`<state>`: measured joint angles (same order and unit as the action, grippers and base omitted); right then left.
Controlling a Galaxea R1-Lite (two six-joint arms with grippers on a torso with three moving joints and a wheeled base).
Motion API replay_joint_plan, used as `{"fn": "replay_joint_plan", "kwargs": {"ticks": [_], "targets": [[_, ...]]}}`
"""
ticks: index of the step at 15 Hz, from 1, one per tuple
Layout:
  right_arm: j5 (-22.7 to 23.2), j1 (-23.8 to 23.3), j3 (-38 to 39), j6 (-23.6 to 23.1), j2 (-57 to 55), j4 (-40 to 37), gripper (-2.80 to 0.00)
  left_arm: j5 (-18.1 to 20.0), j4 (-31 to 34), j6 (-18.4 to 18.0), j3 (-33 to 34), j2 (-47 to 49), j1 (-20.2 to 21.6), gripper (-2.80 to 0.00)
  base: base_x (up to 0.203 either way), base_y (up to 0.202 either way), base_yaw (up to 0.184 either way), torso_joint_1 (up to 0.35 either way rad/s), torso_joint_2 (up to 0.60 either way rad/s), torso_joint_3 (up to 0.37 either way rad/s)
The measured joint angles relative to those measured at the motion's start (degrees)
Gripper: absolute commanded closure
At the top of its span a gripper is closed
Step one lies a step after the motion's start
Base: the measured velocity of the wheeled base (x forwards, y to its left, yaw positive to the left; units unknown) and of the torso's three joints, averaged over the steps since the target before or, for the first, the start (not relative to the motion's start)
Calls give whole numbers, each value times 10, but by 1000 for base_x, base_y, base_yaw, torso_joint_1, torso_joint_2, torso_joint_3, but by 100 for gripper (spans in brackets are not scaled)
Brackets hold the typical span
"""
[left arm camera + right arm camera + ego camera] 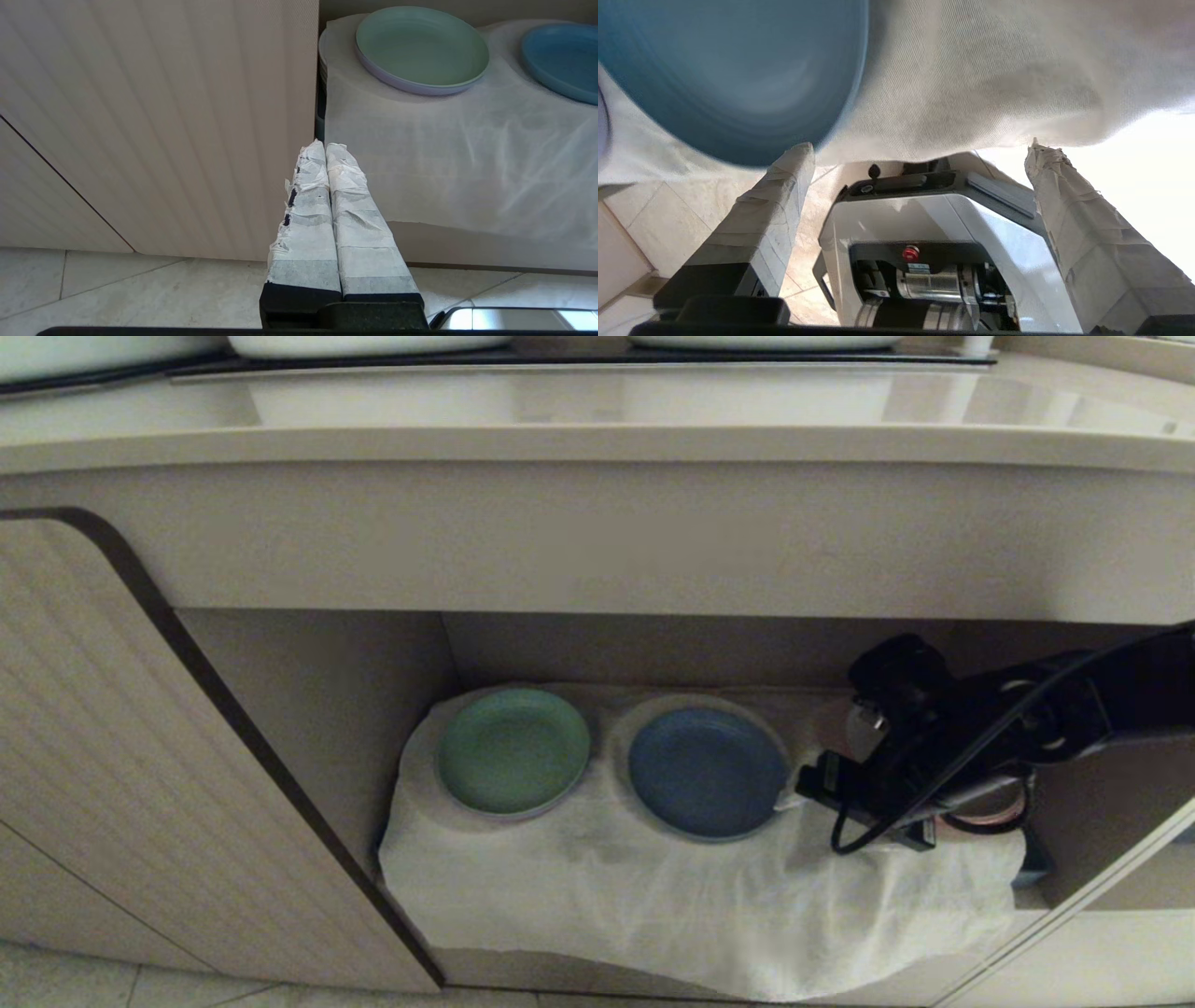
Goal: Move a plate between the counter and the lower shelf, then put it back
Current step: Put the plate in the cupboard, then pick up the plate in the cupboard
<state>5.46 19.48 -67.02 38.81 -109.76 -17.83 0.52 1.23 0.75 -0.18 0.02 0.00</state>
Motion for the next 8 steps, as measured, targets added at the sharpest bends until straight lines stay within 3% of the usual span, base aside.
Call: {"fn": "replay_joint_plan", "kwargs": {"ticks": [8], "targets": [[2,0,75,-88,56,0,-280,0,0,0,0,0,0,0,0,0,0,0,0,0]]}}
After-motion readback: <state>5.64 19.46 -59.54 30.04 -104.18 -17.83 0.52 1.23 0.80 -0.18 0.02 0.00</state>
